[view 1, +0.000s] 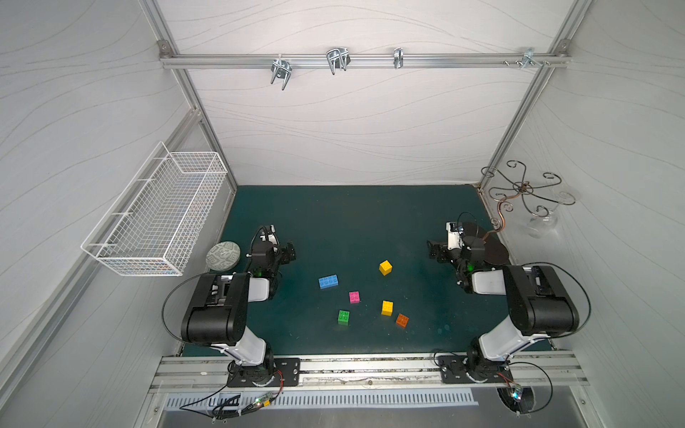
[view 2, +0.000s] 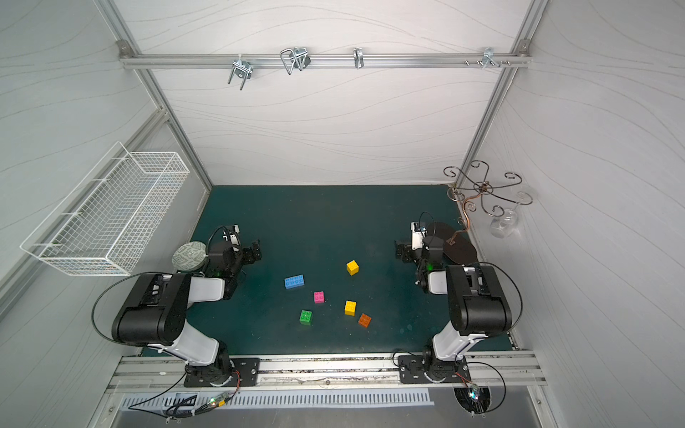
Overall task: Assemble the number 4 with lego
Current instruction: Adjust the lego brick at the center of the board.
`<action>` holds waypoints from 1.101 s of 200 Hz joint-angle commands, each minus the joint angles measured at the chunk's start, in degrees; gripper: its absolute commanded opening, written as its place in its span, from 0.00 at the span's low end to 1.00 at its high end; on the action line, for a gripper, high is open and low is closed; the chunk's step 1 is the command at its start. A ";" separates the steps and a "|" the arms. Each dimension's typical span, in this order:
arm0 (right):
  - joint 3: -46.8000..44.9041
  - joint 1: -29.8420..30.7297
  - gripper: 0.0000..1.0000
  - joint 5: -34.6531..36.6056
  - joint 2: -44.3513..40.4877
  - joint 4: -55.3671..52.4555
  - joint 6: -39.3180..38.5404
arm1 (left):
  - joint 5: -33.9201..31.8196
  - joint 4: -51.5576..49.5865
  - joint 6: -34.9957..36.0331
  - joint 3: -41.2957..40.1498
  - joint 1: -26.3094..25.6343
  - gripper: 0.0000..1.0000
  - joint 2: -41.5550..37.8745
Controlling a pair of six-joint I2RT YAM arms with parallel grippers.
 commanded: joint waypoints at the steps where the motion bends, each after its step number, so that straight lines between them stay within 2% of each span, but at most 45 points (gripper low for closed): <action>1: -0.46 -0.35 0.99 -0.91 -1.21 0.16 0.68 | 0.30 1.02 1.27 0.45 0.17 1.00 -1.07; 38: -0.55 -0.35 0.99 -0.90 -1.27 0.36 0.69 | 0.30 1.13 1.28 0.44 0.11 1.00 -1.13; 61: -0.28 -0.22 0.99 0.24 -2.56 -0.90 1.10 | -0.06 1.79 1.43 0.12 -0.14 0.95 -1.49; 68: 0.68 -0.09 0.99 1.10 -4.31 -4.08 1.28 | -0.56 0.19 1.98 1.18 -0.53 0.95 -2.57; 79: 3.49 0.29 0.99 3.72 -7.30 -11.81 1.79 | -0.88 -10.24 2.33 4.46 -1.12 0.95 -5.25; 96: 8.41 1.46 0.99 11.48 -9.76 -23.29 5.01 | -1.96 -18.57 2.18 8.28 -1.86 0.95 -8.01; 120: 16.24 3.69 0.99 13.75 -10.40 -37.87 6.94 | -3.68 -27.58 1.19 11.21 -3.57 0.95 -11.66; 165: 29.46 14.56 0.99 12.74 -9.75 -60.45 6.60 | -1.27 -45.27 -4.78 16.19 -5.84 0.95 -18.16; 197: 34.58 21.85 0.99 7.46 -8.49 -72.39 6.73 | 3.38 -55.44 -7.30 17.96 -6.33 0.95 -22.08; 220: 35.70 24.83 0.99 2.90 -7.13 -77.55 7.21 | 6.91 -60.81 -8.10 18.77 -6.51 0.95 -24.40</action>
